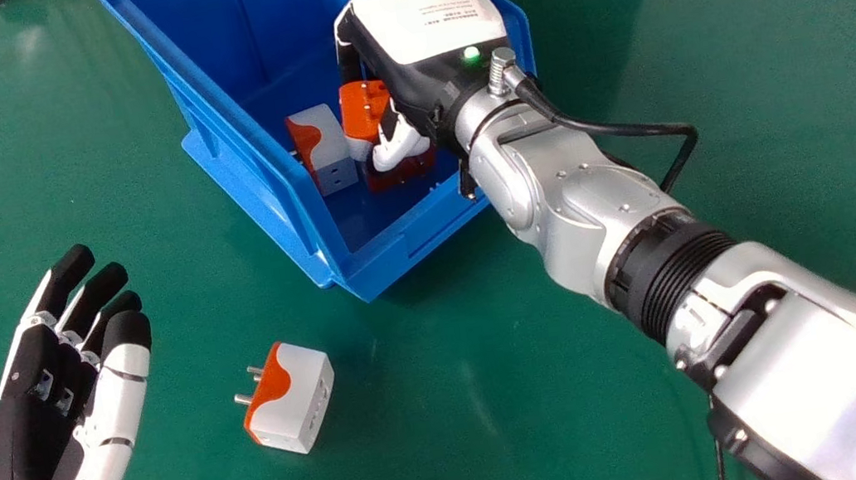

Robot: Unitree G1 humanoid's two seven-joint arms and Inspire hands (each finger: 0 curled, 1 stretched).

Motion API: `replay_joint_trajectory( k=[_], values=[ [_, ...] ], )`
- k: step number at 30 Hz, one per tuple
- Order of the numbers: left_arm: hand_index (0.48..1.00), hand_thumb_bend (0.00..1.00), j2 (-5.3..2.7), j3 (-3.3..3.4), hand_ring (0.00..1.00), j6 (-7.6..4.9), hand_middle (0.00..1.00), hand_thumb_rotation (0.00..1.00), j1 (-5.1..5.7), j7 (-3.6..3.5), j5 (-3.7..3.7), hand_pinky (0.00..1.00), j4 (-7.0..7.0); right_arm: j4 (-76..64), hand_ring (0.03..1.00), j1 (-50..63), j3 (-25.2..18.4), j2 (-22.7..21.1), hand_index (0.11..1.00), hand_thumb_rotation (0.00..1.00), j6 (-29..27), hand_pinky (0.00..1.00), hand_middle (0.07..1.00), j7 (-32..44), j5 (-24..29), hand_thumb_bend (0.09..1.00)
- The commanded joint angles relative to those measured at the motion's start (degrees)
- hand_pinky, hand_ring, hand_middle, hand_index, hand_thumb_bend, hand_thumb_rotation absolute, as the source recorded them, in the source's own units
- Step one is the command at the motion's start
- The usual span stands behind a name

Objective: Pick all objects and put in blue box

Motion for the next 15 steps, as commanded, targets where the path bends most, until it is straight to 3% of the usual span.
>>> replay_joint_trajectory(
  k=[1, 3, 5, 9, 15],
  values=[
    [0.875, 0.45, -0.20, 0.19, 0.86, -1.47, 0.86, 0.46, 0.04, -0.25, -0.29, 0.84, -0.65, -1.8, 0.615, -1.3, 0.0, -0.5, 0.634, 0.00, 0.3, 0.45, 0.695, -1.2, 0.0, 0.557],
    [0.876, 0.45, -0.14, 0.18, 0.86, -1.52, 0.86, 0.46, -0.05, -0.29, -0.26, 0.84, -0.53, -1.8, 0.677, -1.3, 0.2, -0.5, 0.692, 0.00, 0.3, 0.51, 0.749, -1.8, -0.3, 0.601],
    [0.877, 0.45, -0.03, 0.18, 0.86, -1.66, 0.87, 0.46, -0.03, -0.15, 0.29, 0.84, -0.49, -2.0, 0.727, -1.2, 0.3, -0.5, 0.739, 0.00, 0.3, 0.55, 0.793, -2.1, -0.4, 0.638],
    [0.877, 0.45, -0.24, 0.21, 0.86, -1.20, 0.86, 0.47, 0.04, 0.12, 0.08, 0.84, -0.70, -2.3, 0.760, -1.2, 0.7, -0.6, 0.771, 0.00, 0.6, 0.58, 0.817, -1.9, -0.6, 0.639],
    [0.872, 0.46, -0.19, 0.07, 0.86, -0.92, 0.86, 0.47, -0.11, 0.33, 0.35, 0.83, -1.02, -2.6, 0.779, -1.2, 0.8, -0.7, 0.785, 0.00, 1.0, 0.61, 0.828, -2.2, -0.5, 0.652]
  ],
)
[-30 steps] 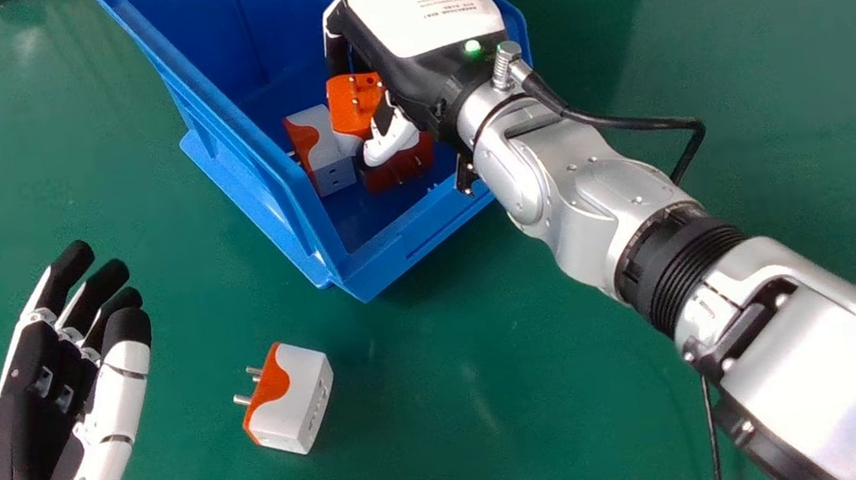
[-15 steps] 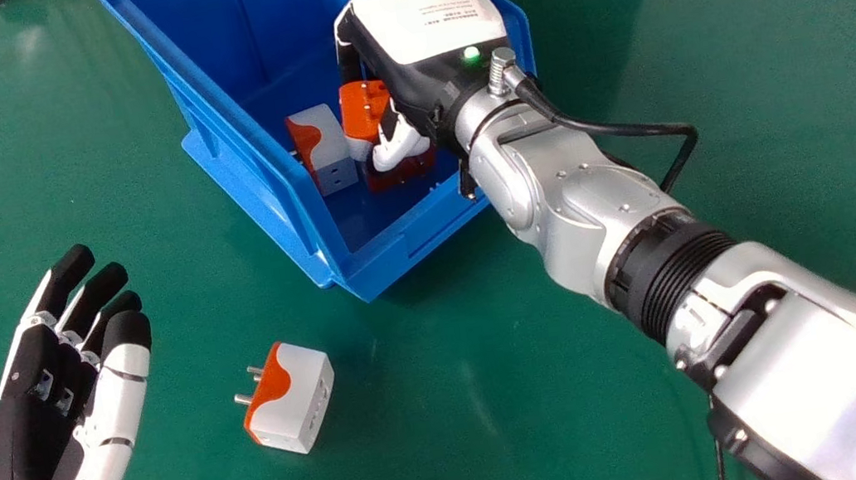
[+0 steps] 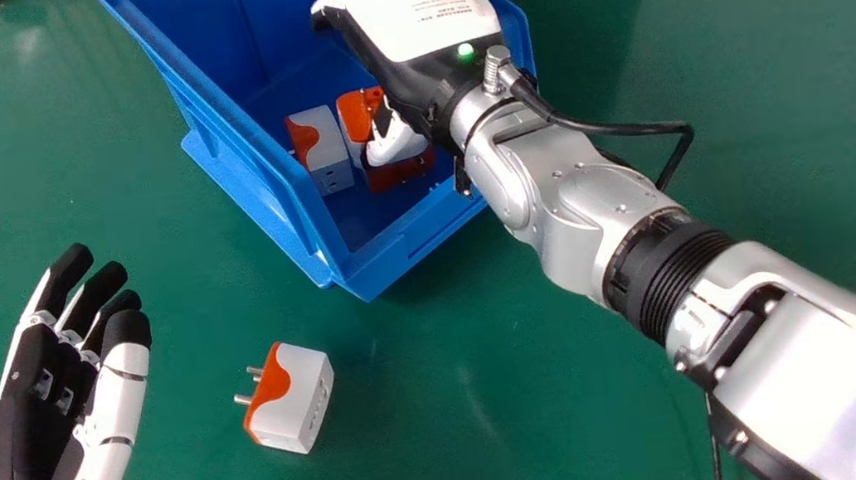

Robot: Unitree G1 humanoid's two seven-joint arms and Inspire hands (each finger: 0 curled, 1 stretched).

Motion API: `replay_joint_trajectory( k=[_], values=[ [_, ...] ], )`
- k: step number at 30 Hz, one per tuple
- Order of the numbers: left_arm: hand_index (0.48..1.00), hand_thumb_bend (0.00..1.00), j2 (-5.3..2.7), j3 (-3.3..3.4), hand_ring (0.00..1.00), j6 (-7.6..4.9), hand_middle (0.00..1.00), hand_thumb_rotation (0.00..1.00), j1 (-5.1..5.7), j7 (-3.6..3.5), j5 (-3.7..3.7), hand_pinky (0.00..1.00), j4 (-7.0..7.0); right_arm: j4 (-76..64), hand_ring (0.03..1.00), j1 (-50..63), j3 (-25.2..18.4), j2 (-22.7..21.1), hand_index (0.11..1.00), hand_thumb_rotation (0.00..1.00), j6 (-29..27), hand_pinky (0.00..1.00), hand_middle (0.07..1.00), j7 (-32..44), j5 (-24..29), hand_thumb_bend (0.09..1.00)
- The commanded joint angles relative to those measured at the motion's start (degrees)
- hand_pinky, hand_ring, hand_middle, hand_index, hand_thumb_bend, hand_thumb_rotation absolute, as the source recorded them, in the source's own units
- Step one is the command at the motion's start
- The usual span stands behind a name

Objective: Pick all objects and put in blue box

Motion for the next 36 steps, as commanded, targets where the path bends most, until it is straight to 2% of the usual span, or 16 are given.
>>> replay_joint_trajectory(
  k=[1, 3, 6, 10, 12, 14, 19, 21, 24, 26, 27, 28, 30, 31, 34, 36],
  values=[
    [0.872, 0.46, -0.22, 0.08, 0.86, -0.68, 0.86, 0.47, 0.01, 0.17, -0.19, 0.83, -1.18, -1.1, 0.780, -1.2, 0.2, -0.6, 0.785, 0.00, 0.2, 0.61, 0.828, -1.1, -0.5, 0.651],
    [0.872, 0.46, -0.36, 0.04, 0.86, -0.71, 0.86, 0.46, -0.14, 0.14, -0.45, 0.84, -1.18, -1.3, 0.782, -1.3, 0.3, -0.7, 0.786, 0.00, 0.4, 0.61, 0.830, -0.8, -0.5, 0.653],
    [0.871, 0.46, -0.27, 0.06, 0.85, -0.86, 0.86, 0.46, -0.35, 0.17, -0.11, 0.83, -1.00, -1.6, 0.783, -1.2, 0.1, -0.7, 0.786, 0.00, 0.1, 0.62, 0.830, -0.9, -0.2, 0.657],
    [0.871, 0.46, -0.20, 0.19, 0.85, -0.86, 0.86, 0.46, -0.59, 0.02, -0.33, 0.83, -0.87, -2.6, 0.784, -0.9, -0.1, -1.0, 0.786, 0.00, 0.0, 0.62, 0.830, -0.8, 0.0, 0.669],
    [0.872, 0.46, -0.34, 0.17, 0.85, -0.54, 0.86, 0.46, -0.77, 0.39, -0.18, 0.83, -1.11, -3.9, 0.784, -0.4, -0.2, -1.4, 0.787, 0.00, 0.1, 0.62, 0.831, -0.8, 0.0, 0.671],
    [0.868, 0.46, -0.43, 0.11, 0.85, -0.14, 0.86, 0.46, -0.90, 0.71, -0.04, 0.83, -1.31, -4.8, 0.783, -0.1, -0.3, -1.8, 0.787, 0.00, 0.2, 0.62, 0.829, -0.4, 0.1, 0.656],
    [0.864, 0.47, -0.52, -0.20, 0.85, -0.55, 0.86, 0.45, -1.22, 0.37, -0.62, 0.82, -0.92, -10.2, 0.789, 2.1, -0.9, -3.7, 0.793, 0.00, 0.7, 0.62, 0.831, 1.8, 0.4, 0.601],
    [0.861, 0.47, -0.64, -0.33, 0.84, -0.43, 0.85, 0.44, -1.20, 0.49, -0.57, 0.82, -1.00, -14.2, 0.792, 3.6, -1.6, -4.6, 0.796, 0.00, 1.9, 0.62, 0.833, 4.1, 0.8, 0.581],
    [0.861, 0.47, -0.61, -0.40, 0.84, -0.05, 0.85, 0.44, -1.26, 0.85, -0.04, 0.82, -1.23, -22.0, 0.798, 6.3, -2.3, -6.4, 0.800, 0.00, 4.6, 0.63, 0.837, 8.7, 0.6, 0.626],
    [0.860, 0.48, -0.60, -0.50, 0.84, 0.42, 0.85, 0.44, -1.30, 1.11, 0.11, 0.82, -1.58, -29.1, 0.806, 8.9, -2.6, -8.0, 0.805, 0.00, 6.8, 0.65, 0.843, 12.2, 0.0, 0.689],
    [0.860, 0.48, -0.62, -0.58, 0.84, 0.59, 0.85, 0.44, -1.29, 1.27, 0.19, 0.82, -1.74, -31.8, 0.806, 9.9, -2.6, -8.6, 0.805, 0.00, 7.7, 0.65, 0.843, 13.5, -0.3, 0.689],
    [0.861, 0.48, -0.61, -0.66, 0.84, 0.66, 0.85, 0.44, -1.27, 1.37, 0.29, 0.81, -1.83, -34.5, 0.812, 11.0, -2.7, -9.3, 0.808, 0.01, 8.4, 0.66, 0.850, 14.6, -0.5, 0.747],
    [0.860, 0.49, -0.61, -0.73, 0.83, 0.17, 0.85, 0.44, -1.35, 1.24, 0.37, 0.81, -1.48, -40.5, 0.817, 13.6, -3.1, -11.0, 0.810, 0.02, 9.0, 0.67, 0.855, 16.8, -0.8, 0.783],
    [0.860, 0.49, -0.76, -0.73, 0.83, 0.17, 0.85, 0.44, -1.39, 1.18, -0.03, 0.81, -1.42, -43.6, 0.817, 15.2, -3.5, -11.7, 0.810, 0.02, 9.3, 0.67, 0.855, 17.2, -0.9, 0.783],
    [0.857, 0.50, -1.22, -0.75, 0.83, 0.44, 0.84, 0.43, -1.36, 1.79, 0.23, 0.81, -1.71, -53.5, 0.814, 20.5, -5.1, -13.5, 0.805, 0.01, 10.4, 0.67, 0.850, 19.1, -0.9, 0.820],
    [0.856, 0.50, -1.21, -0.54, 0.83, 0.29, 0.84, 0.43, -1.44, 1.71, 0.29, 0.81, -1.74, -60.4, 0.812, 24.5, -6.1, -14.6, 0.803, 0.01, 11.5, 0.67, 0.848, 20.6, -1.1, 0.828]
  ],
)
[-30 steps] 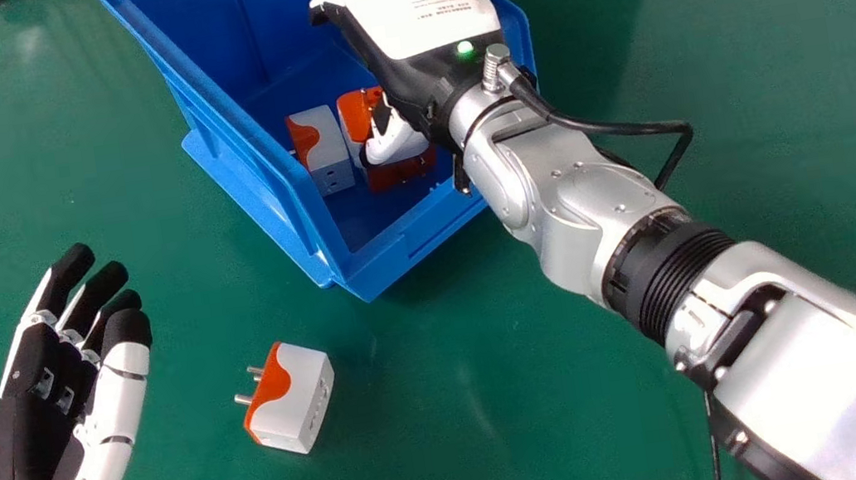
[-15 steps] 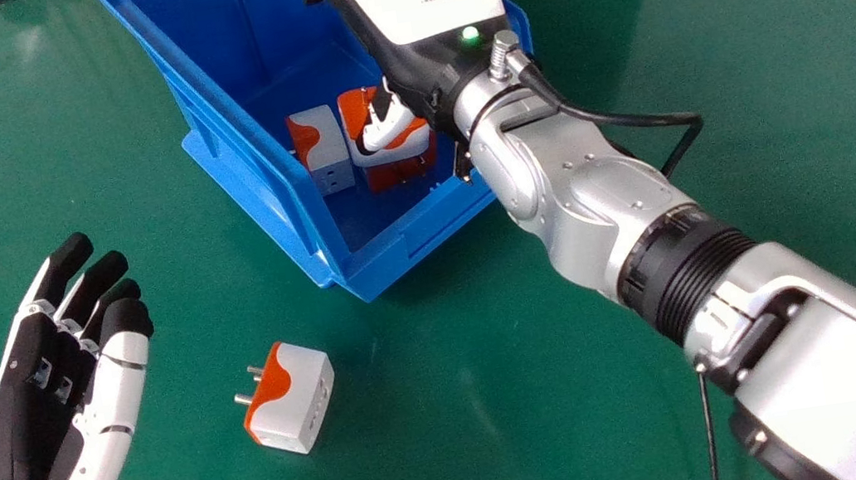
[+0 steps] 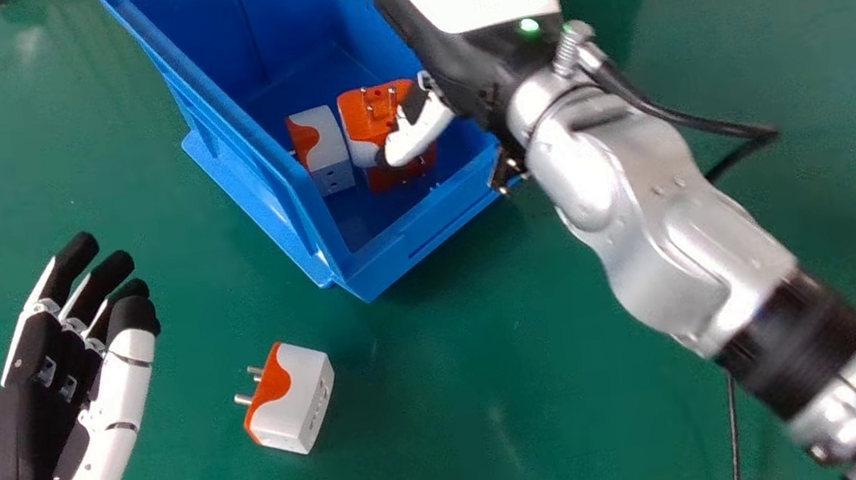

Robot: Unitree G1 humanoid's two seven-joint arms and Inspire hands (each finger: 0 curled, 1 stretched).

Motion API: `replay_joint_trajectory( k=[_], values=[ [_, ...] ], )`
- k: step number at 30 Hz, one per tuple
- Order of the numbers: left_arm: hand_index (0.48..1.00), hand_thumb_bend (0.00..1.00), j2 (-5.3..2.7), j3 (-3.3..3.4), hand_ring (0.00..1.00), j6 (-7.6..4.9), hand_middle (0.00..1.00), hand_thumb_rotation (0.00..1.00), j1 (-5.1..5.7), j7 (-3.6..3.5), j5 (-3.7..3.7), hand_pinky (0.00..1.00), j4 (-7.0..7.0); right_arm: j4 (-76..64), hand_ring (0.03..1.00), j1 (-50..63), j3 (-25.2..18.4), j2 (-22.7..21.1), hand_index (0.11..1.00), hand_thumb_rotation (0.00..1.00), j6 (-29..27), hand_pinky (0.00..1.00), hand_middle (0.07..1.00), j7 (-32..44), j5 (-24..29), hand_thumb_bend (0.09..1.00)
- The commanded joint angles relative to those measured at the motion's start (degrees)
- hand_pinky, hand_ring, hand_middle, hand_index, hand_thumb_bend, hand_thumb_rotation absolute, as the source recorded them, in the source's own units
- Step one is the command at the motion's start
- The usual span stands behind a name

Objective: Pick all objects and put in blue box

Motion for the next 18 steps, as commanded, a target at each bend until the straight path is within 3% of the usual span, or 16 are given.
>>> replay_joint_trajectory(
  k=[1, 8, 13, 16, 18],
  values=[
    [0.854, 0.50, -0.01, 0.18, 0.83, -0.71, 0.84, 0.43, 0.27, 0.31, 0.23, 0.81, -1.57, -9.1, 0.811, 3.8, -2.0, -1.2, 0.803, 0.01, 1.2, 0.67, 0.847, 1.4, -1.2, 0.834],
    [0.854, 0.49, 0.51, 0.89, 0.84, -2.09, 0.85, 0.42, 0.22, -0.86, -0.14, 0.81, -0.72, -28.9, 0.791, 19.5, -4.3, -5.1, 0.789, 0.01, -0.5, 0.64, 0.829, 2.5, -3.1, 0.859],
    [0.854, 0.49, 0.48, 1.34, 0.85, -2.33, 0.86, 0.43, 0.85, -0.68, 0.17, 0.82, -0.80, -39.4, 0.776, 33.6, -6.0, -6.7, 0.781, 0.04, -5.4, 0.62, 0.819, -0.1, -2.4, 0.827],
    [0.852, 0.49, 0.58, 1.78, 0.85, -2.41, 0.86, 0.44, 0.89, -1.20, -1.06, 0.82, -0.35, -42.2, 0.746, 42.5, -7.1, -7.5, 0.762, 0.10, -10.7, 0.59, 0.793, -3.7, -0.9, 0.766],
    [0.852, 0.49, 0.72, 2.17, 0.85, -2.73, 0.86, 0.44, 0.89, -1.49, -1.09, 0.82, 0.01, -43.2, 0.743, 47.1, -8.0, -8.5, 0.759, 0.11, -14.2, 0.58, 0.790, -4.9, -0.3, 0.753]
  ],
)
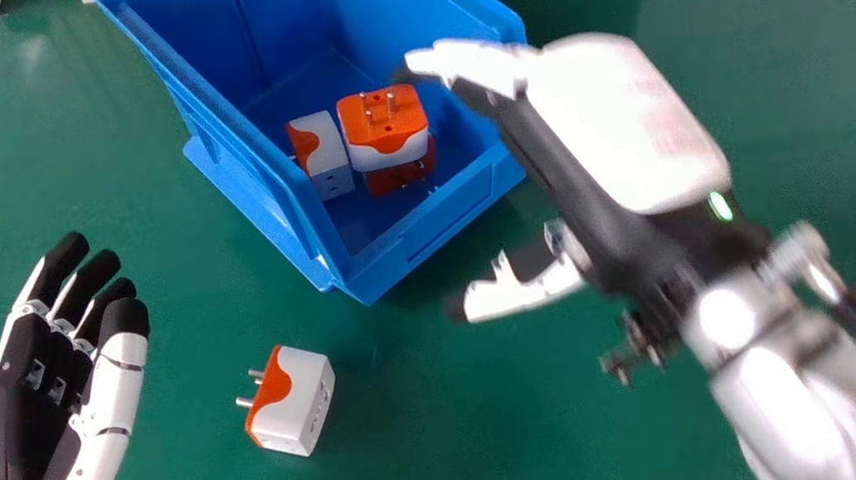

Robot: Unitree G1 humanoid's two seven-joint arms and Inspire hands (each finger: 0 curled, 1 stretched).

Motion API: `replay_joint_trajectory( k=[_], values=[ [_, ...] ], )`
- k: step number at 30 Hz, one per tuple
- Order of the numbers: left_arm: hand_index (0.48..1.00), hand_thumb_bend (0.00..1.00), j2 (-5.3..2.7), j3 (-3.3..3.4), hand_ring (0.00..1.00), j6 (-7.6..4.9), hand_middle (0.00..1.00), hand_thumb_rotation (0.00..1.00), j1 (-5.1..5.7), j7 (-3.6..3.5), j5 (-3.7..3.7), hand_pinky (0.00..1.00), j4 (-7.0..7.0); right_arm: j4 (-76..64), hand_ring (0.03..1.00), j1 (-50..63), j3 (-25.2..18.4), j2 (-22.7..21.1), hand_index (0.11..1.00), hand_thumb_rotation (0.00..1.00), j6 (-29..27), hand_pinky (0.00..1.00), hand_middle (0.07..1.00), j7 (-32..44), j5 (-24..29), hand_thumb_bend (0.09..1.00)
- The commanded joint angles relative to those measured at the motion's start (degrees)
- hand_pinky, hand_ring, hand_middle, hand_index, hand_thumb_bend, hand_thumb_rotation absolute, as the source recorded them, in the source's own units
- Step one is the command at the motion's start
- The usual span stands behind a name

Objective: Pick all objects and put in blue box

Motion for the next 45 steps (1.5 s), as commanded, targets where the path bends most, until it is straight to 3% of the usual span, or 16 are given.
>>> replay_joint_trajectory(
  k=[1, 4, 9, 17, 20, 22, 26, 32, 35, 39, 42, 45],
  values=[
    [0.853, 0.49, 0.51, 0.73, 0.85, -1.54, 0.86, 0.44, 0.21, -0.44, -0.39, 0.82, -0.26, -2.7, 0.739, 3.9, -1.9, -1.3, 0.756, 0.12, -4.4, 0.58, 0.786, -2.4, 0.9, 0.739],
    [0.854, 0.49, 0.64, 1.19, 0.85, -1.62, 0.86, 0.44, -0.11, -0.64, -0.28, 0.82, 0.02, -3.1, 0.731, 9.2, -3.3, -2.8, 0.750, 0.14, -9.5, 0.57, 0.777, -3.9, 1.9, 0.712],
    [0.861, 0.50, 0.81, 1.73, 0.85, -2.60, 0.87, 0.45, -0.71, -1.66, -0.93, 0.81, 1.20, -2.0, 0.707, 15.4, -4.7, -2.7, 0.717, 0.14, -16.5, 0.55, 0.751, -6.7, 3.9, 0.683],
    [0.858, 0.51, 0.72, 1.99, 0.85, -3.19, 0.87, 0.45, -0.81, -1.93, -0.78, 0.80, 1.60, 2.9, 0.673, 20.1, -5.2, -2.9, 0.680, 0.13, -26.9, 0.53, 0.718, -8.6, 7.7, 0.628],
    [0.860, 0.51, 0.51, 1.91, 0.85, -3.06, 0.87, 0.45, -0.72, -1.47, -0.46, 0.80, 1.51, 3.8, 0.669, 20.4, -4.9, -2.8, 0.675, 0.14, -28.0, 0.53, 0.713, -7.0, 8.6, 0.585],
    [0.859, 0.51, 0.46, 1.87, 0.85, -3.17, 0.87, 0.45, -0.77, -1.61, -0.86, 0.80, 1.63, 3.9, 0.673, 20.4, -4.6, -2.6, 0.679, 0.15, -28.1, 0.53, 0.716, -6.1, 8.2, 0.547],
    [0.859, 0.51, 0.55, 1.79, 0.85, -3.29, 0.87, 0.45, -0.76, -1.40, -0.41, 0.80, 1.53, 3.2, 0.680, 20.0, -3.3, -2.0, 0.683, 0.15, -26.4, 0.54, 0.722, -2.4, 7.2, 0.492],
    [0.858, 0.51, 0.74, 1.89, 0.85, -2.94, 0.87, 0.45, -1.06, -1.31, -0.54, 0.80, 1.39, 4.3, 0.688, 18.3, -0.2, -0.3, 0.686, 0.15, -25.3, 0.54, 0.726, 1.9, 7.5, 0.426],
    [0.858, 0.51, 0.89, 2.00, 0.85, -3.27, 0.87, 0.45, -1.25, -1.42, -0.44, 0.80, 1.69, 6.8, 0.693, 17.0, 1.6, 0.7, 0.694, 0.23, -26.4, 0.55, 0.732, 2.3, 8.2, 0.374],
    [0.857, 0.51, 1.02, 1.89, 0.85, -2.70, 0.86, 0.46, -0.99, -1.02, 0.20, 0.80, 0.85, 9.5, 0.698, 15.2, 4.1, 2.0, 0.699, 0.29, -26.5, 0.55, 0.737, 3.5, 9.4, 0.345],
    [0.859, 0.50, 0.98, 1.96, 0.85, -2.41, 0.87, 0.46, -0.94, -0.77, 0.15, 0.80, 0.51, 11.3, 0.707, 13.8, 5.8, 3.2, 0.704, 0.38, -26.4, 0.56, 0.744, 4.1, 9.8, 0.319],
    [0.859, 0.50, 0.97, 2.11, 0.85, -2.18, 0.86, 0.46, -0.76, -0.64, -0.38, 0.80, 0.34, 13.3, 0.713, 12.2, 7.3, 4.6, 0.709, 0.43, -26.4, 0.57, 0.751, 4.3, 9.7, 0.310]
  ],
)
